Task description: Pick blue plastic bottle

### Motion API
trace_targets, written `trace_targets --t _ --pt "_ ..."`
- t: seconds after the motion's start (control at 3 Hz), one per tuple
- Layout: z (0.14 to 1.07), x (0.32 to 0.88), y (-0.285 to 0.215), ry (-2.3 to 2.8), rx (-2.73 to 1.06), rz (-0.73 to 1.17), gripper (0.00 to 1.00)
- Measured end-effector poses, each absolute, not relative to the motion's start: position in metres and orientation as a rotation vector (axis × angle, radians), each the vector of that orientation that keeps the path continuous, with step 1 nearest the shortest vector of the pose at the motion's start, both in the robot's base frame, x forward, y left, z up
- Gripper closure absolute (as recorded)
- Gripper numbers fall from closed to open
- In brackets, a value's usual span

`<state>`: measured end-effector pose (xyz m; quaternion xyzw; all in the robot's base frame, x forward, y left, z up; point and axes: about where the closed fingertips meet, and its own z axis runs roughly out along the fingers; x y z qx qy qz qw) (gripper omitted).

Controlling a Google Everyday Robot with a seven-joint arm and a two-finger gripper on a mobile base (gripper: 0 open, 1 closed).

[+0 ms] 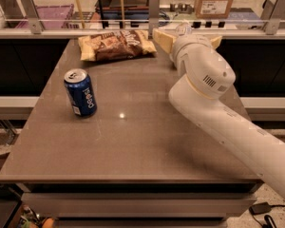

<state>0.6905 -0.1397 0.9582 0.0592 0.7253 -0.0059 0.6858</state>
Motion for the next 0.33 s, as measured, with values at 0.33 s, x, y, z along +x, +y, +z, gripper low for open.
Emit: trace_targets --t 0.33 --pt "0.9582 0.6905 -0.1397 1.625 0.133 -0.013 0.0"
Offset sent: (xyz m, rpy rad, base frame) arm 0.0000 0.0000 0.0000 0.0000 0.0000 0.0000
